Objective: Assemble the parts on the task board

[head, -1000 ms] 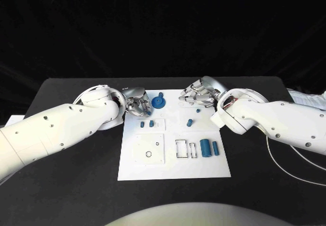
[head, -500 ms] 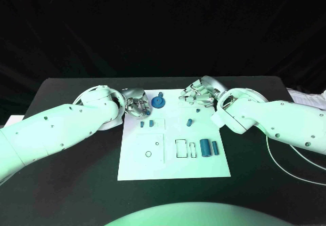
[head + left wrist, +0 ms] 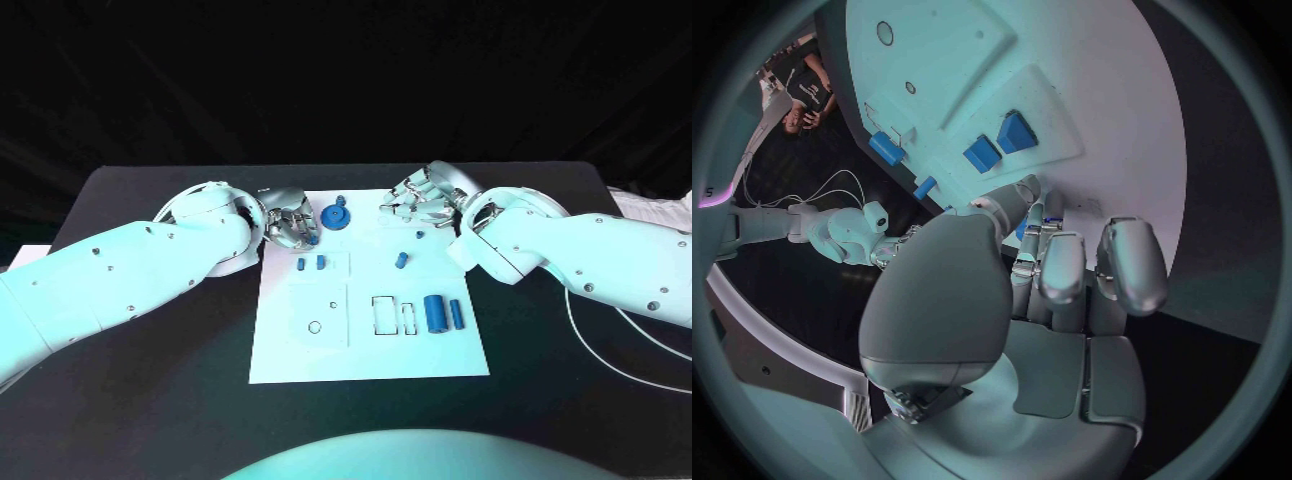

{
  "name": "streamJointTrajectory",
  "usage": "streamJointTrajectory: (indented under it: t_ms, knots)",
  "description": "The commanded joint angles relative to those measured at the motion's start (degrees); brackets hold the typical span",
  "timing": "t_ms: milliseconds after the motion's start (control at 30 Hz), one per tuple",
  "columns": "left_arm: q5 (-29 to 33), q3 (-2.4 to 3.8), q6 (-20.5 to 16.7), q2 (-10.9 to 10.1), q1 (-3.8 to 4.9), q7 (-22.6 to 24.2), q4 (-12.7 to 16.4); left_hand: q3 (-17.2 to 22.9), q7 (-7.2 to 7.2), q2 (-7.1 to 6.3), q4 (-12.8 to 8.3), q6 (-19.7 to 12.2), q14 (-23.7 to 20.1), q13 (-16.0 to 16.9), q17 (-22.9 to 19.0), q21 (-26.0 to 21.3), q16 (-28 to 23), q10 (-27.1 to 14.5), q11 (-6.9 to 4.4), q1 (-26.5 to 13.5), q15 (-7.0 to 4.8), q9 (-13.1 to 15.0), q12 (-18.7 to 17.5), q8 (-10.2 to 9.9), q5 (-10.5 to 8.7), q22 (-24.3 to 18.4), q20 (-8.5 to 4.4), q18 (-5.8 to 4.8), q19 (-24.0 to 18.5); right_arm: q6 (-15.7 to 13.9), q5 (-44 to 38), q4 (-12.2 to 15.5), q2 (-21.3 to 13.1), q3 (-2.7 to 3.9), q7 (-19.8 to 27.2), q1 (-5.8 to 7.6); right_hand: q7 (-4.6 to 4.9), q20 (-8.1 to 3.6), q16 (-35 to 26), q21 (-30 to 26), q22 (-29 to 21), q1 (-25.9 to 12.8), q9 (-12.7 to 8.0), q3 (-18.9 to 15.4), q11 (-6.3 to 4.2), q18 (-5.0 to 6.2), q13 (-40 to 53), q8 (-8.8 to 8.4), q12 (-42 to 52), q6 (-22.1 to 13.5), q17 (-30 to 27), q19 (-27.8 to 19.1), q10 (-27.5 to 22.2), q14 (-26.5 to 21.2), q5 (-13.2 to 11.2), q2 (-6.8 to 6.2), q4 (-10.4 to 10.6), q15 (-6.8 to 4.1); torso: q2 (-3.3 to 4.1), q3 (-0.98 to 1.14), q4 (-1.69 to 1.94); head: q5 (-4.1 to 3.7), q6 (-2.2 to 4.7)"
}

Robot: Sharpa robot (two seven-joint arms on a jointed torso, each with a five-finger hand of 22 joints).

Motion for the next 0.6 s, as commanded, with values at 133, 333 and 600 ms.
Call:
streamJointTrajectory:
  t_ms: [133, 333, 600]
  knots:
    - [-0.2, 0.02, 0.3, 0.0, 0.01, -0.3, 0.0, 0.5, 0.25, -0.27, -0.1, -2.1, 0.7, 0.0, -0.4, 0.0, 0.5, -0.2, 0.56, -1.1, 0.58, -0.8, -0.7, -0.4, -0.27, 4.3, 0.50, -0.52, 0.7, 0.8, -0.3, 0.0, 0.0, 0.00, 0.1, -0.05, -0.02, -0.16, -0.8, -0.6, 2.0, 0.1, 0.2, -0.4, -0.08, 0.45, -0.5, -0.35, -0.7, -0.5, -0.5, -0.5, -0.3, 1.1, 0.4, 0.51, 0.0, 0.17, -0.02, 0.02, 0.04, -0.10, 0.05]
    - [0.3, 0.03, -0.4, -1.0, 0.01, -0.6, 0.3, 0.9, 0.60, -0.69, -0.3, -6.0, 0.5, -0.4, -1.0, -1.0, 0.5, -1.9, 1.11, -1.3, 1.01, -2.3, -2.1, -0.4, -0.22, 4.0, 0.88, -0.35, 0.4, 3.2, -3.6, -0.9, -0.4, 0.00, -0.2, -0.06, 1.19, 0.40, -3.7, -2.2, 0.1, 3.4, 0.1, 1.0, 1.39, 0.86, -8.9, -1.14, -11.5, -1.7, -3.6, -1.7, -7.1, 0.6, 0.1, 0.77, -0.7, 1.12, -0.04, -0.02, 0.02, -0.36, 0.06]
    - [11.0, 0.17, -5.9, -5.2, 0.12, 2.6, 2.0, 3.7, 0.49, 0.04, -1.7, -5.0, -0.4, -1.1, -3.3, -6.9, -0.6, -3.6, 1.30, 0.4, 1.09, -2.5, -3.0, 0.5, 0.03, 1.2, 1.08, 0.80, -1.5, 8.4, -17.5, -2.2, -2.1, 0.05, 0.2, -0.05, 0.91, 1.09, -3.7, -2.3, 0.1, 10.6, -0.2, 6.7, 2.00, 0.90, -22.0, -2.11, -21.6, 0.0, -3.5, -1.4, -7.3, 0.9, -3.8, -0.64, -3.6, 1.84, -0.23, 0.09, 0.03, -0.36, 0.56]
